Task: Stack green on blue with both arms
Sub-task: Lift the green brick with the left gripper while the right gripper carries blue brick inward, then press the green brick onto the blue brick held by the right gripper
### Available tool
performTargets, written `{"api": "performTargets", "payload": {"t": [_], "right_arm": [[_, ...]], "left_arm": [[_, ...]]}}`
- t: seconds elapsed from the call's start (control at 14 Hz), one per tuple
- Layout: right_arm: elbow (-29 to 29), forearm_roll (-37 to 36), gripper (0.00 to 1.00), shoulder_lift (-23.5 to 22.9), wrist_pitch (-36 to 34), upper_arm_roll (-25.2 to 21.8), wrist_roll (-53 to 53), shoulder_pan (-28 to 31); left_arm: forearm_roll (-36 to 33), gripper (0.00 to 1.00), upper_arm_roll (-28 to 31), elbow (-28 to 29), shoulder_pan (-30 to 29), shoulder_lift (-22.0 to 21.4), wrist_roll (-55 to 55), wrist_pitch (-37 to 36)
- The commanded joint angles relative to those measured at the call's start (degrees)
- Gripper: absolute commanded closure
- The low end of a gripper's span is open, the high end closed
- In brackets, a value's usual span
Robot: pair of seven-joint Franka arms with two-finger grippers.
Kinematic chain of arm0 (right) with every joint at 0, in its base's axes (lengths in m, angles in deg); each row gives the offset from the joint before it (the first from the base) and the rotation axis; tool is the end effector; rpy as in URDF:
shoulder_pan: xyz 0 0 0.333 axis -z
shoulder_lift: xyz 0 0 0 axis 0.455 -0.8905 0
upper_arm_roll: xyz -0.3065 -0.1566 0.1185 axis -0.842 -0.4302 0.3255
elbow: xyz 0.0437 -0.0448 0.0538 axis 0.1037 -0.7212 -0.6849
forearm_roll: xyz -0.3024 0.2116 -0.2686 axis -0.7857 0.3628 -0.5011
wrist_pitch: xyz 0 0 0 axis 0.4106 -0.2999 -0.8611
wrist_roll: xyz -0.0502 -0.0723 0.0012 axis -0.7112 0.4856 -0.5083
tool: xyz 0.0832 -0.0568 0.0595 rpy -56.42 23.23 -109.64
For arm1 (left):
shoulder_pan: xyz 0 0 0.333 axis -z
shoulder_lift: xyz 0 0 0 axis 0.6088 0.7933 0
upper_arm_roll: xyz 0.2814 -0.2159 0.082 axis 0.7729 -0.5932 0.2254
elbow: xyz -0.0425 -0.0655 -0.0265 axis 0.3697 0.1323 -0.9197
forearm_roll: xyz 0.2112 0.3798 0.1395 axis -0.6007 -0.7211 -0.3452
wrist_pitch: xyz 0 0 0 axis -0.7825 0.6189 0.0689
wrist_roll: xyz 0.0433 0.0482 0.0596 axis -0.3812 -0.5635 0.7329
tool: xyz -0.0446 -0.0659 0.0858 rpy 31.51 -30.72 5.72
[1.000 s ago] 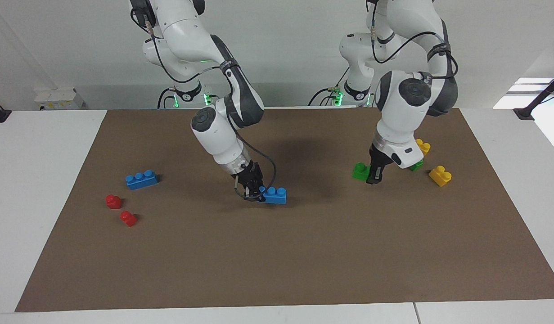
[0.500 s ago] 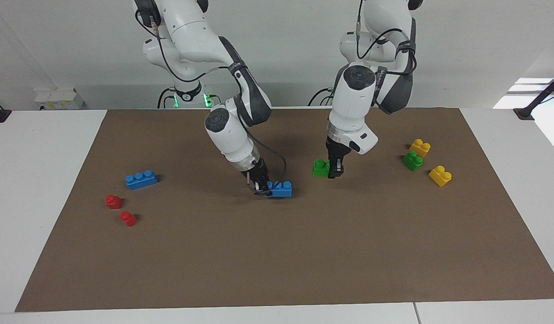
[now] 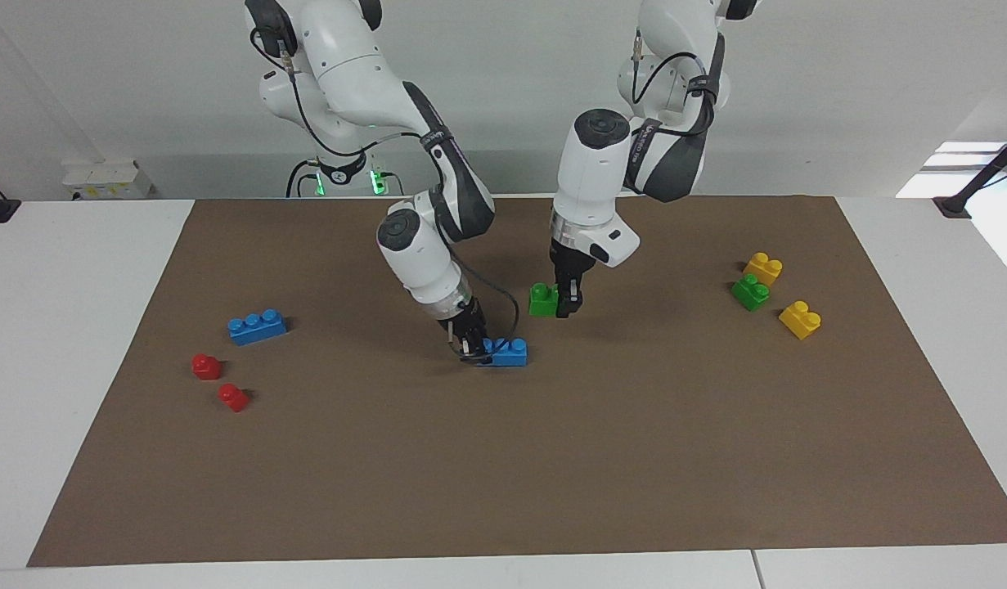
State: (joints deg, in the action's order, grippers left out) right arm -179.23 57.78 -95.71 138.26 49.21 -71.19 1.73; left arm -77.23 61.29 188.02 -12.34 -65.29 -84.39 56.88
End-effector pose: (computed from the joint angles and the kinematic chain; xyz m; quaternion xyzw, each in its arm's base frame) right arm 0.6364 0.3334 0.2815 -0.6840 0.7055 0.0905 0.1620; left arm 0.5786 -0.3888 0.4465 0.7402 0.6684 0.0215 0.0694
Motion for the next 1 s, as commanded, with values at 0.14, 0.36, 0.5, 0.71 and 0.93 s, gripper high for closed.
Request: {"api": "performTargets", "payload": {"t": [0.14,0.36,0.5,0.71,0.93], "right_arm": [[-0.61,0.79,1.00,-0.96,2.30,0.02,2.26,-0.42],[-0.61,0.88,1.00,-1.05,2.92,0.11,2.35,-0.42],[-0.61,0.88,1.00,-1.05,3.00,0.11,2.35,-0.33],[-0.61,1.23,1.00,-1.13,3.97,0.02,2.35,-0.42],[-0.61,1.32,1.00,-1.14,4.24,0.02,2.35,-0.33]], "left_arm": [[-1.88,1.00,1.09,0.19,2.51,3.42,-2.77,4.18],[-3.92,1.00,1.09,-1.47,3.65,6.14,-5.15,5.24],[-4.00,1.00,1.17,-3.94,4.09,8.61,-5.76,5.06],[-5.40,1.00,1.09,-4.12,4.80,9.93,-6.64,5.76],[-6.82,1.00,1.09,-4.03,5.68,10.90,-7.78,7.17]]}}
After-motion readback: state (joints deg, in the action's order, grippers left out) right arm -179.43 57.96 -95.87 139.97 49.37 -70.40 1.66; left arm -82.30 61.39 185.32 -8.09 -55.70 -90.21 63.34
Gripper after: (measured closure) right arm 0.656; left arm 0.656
